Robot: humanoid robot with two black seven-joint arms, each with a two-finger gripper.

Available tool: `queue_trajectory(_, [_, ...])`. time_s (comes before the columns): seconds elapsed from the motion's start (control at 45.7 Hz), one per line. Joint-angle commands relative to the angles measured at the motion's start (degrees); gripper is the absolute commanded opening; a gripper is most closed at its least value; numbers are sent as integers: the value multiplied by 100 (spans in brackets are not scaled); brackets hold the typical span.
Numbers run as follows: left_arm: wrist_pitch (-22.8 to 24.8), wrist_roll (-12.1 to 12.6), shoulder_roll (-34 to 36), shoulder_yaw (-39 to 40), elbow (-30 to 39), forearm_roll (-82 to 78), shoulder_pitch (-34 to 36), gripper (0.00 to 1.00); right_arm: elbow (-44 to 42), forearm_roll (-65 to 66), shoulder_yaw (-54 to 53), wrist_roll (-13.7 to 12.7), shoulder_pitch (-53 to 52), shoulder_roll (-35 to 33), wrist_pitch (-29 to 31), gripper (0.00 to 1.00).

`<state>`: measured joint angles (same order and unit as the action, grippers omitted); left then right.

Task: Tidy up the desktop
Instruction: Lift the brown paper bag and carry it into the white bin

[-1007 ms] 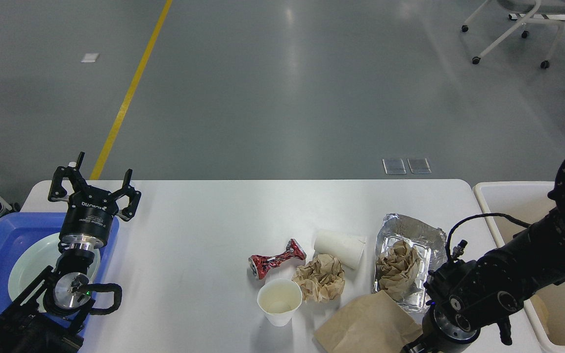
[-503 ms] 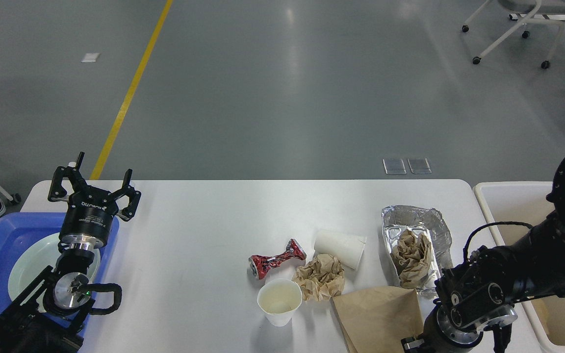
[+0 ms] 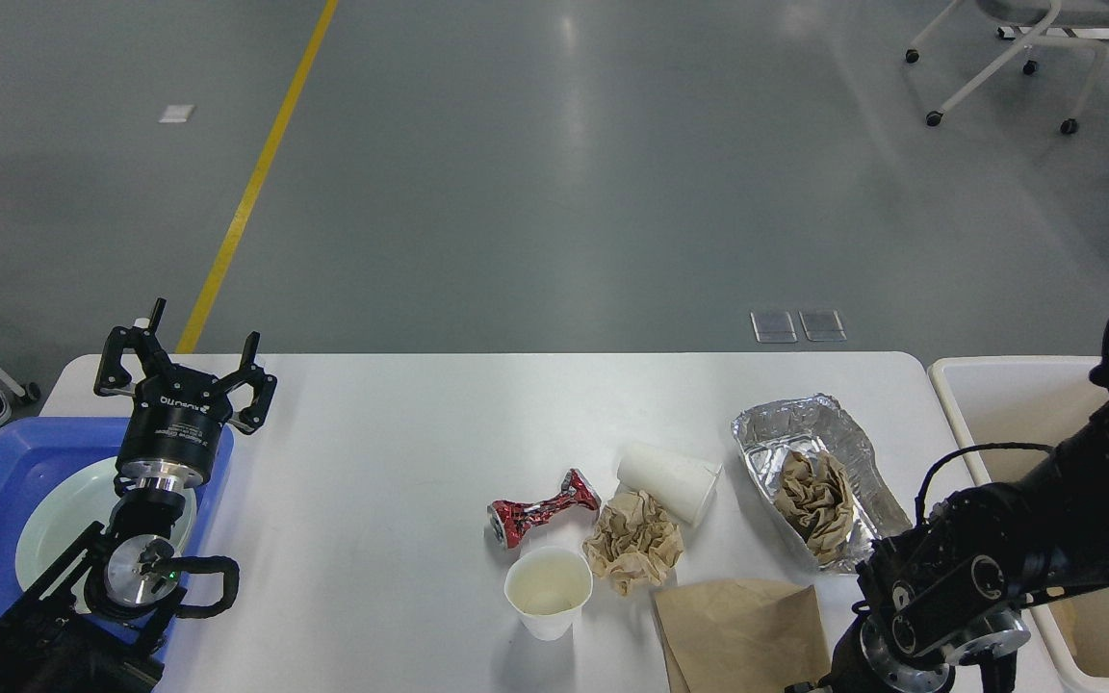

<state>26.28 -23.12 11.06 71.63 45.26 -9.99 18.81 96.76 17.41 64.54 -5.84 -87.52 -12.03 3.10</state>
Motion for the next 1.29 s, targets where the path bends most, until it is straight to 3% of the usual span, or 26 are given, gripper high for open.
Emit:
queue_trajectory(0.0, [0, 0, 1, 0, 0, -3, 0, 96, 324, -18, -12, 4, -466, -396, 68, 0])
queue_trajectory(0.088, [0, 0, -8, 0, 0, -3, 0, 96, 324, -27, -3, 13, -660, -572, 199, 0])
queue_trajectory(0.285, [0, 0, 1, 0, 0, -3, 0, 96, 324, -62, -12, 223, -1626, -1108, 1526, 0])
queue_trajectory(0.46, [0, 0, 1, 0, 0, -3, 0, 96, 324, -870, 146, 285, -2716, -1574, 2107, 0])
queue_trajectory(0.722, [0, 0, 1, 9, 0, -3, 0, 96, 324, -1793, 1139, 233, -4798, -1373, 2986, 0])
queue_trajectory(0.963, [0, 0, -8, 0, 0, -3, 0, 96, 324, -2013, 1992, 224, -5793, -994, 3127, 0])
queue_trajectory(1.269, [0, 0, 1, 0, 0, -3, 0, 96, 107, -2075, 2589, 224, -5653, -1187, 2881, 0])
